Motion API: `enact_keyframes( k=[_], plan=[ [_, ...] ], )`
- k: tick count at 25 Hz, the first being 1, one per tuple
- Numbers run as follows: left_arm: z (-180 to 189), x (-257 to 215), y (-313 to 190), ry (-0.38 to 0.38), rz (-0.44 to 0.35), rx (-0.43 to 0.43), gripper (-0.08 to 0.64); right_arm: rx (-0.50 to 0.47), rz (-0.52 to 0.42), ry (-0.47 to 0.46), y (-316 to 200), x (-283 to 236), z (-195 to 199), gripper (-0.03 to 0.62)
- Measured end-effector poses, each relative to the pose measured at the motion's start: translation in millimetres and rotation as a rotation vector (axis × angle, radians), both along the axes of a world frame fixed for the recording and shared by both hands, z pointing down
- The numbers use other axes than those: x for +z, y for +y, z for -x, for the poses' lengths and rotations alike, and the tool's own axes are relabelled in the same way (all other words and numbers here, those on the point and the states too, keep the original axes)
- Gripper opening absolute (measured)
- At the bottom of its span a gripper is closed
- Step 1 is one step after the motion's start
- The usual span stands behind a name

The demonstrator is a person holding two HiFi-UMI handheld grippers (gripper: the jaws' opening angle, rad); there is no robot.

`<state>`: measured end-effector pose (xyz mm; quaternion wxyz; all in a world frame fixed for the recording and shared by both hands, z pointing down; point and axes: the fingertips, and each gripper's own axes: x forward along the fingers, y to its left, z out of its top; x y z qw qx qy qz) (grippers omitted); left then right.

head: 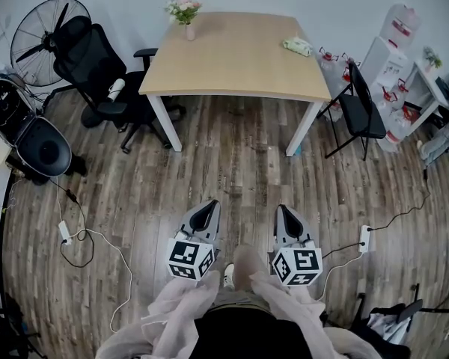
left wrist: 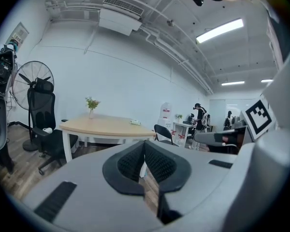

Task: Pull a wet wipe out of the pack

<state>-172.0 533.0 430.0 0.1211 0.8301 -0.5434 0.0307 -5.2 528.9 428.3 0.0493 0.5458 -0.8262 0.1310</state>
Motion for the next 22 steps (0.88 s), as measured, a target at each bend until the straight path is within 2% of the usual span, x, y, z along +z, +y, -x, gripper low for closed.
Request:
enact_keyframes(
  k=[11, 22],
  plan=[
    [-8.5, 7.6, -19.9, -0.011, 0.016, 0.02, 0.012, 0.034, 0.006, -0.021, -18.5, 4.7, -13.0, 0.012],
    [-16.9, 4.7, -84.3, -0.008, 0.009, 0.017, 0.012, 0.037, 0.008, -0.031, -82.1, 2.8, -23.5, 0.012]
  ],
)
